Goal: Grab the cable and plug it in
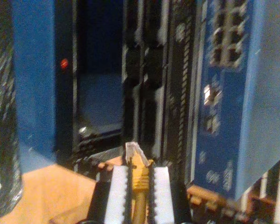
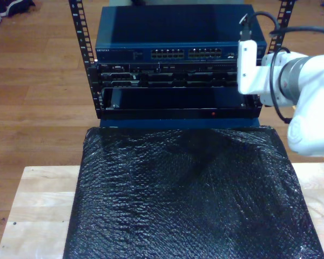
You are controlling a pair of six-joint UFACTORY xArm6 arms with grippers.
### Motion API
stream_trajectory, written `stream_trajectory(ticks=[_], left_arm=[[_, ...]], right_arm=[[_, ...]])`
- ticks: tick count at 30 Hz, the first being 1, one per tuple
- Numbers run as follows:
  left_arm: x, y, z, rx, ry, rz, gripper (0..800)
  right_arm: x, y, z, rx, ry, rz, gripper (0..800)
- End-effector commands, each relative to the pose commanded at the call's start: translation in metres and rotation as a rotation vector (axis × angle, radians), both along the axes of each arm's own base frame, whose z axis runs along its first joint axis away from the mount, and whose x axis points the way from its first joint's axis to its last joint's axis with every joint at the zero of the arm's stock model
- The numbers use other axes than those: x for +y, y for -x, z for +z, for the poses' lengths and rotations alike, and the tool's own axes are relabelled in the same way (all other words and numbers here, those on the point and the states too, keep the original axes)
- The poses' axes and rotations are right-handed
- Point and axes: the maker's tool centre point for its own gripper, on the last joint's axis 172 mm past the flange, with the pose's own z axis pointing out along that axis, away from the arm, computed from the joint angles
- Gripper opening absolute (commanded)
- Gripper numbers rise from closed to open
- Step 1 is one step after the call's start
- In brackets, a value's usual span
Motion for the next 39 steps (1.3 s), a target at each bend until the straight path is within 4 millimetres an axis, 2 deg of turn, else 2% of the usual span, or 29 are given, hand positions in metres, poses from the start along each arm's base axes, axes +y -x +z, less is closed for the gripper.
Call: stream_trajectory(ticks=[3, 9, 14, 23, 32, 39], left_arm=[[0.000, 0.000, 0.000, 0.000, 0.000, 0.000, 800], [0.000, 0.000, 0.000, 0.000, 0.000, 0.000, 800], [0.000, 0.000, 0.000, 0.000, 0.000, 0.000, 800], [0.000, 0.000, 0.000, 0.000, 0.000, 0.000, 800], [0.000, 0.000, 0.000, 0.000, 0.000, 0.000, 800], [0.000, 0.000, 0.000, 0.000, 0.000, 0.000, 800]], right_arm=[[0.022, 0.006, 0.000, -0.001, 0.002, 0.042, 0], [0.047, 0.010, 0.014, -0.041, -0.005, 0.086, 0], [0.047, 0.015, 0.019, -0.096, 0.002, 0.092, 0], [0.052, 0.024, 0.011, -0.111, 0.036, 0.126, 0], [0.059, 0.019, 0.009, -0.133, 0.069, 0.160, 0], [0.077, 0.022, 0.015, -0.151, 0.083, 0.206, 0]])
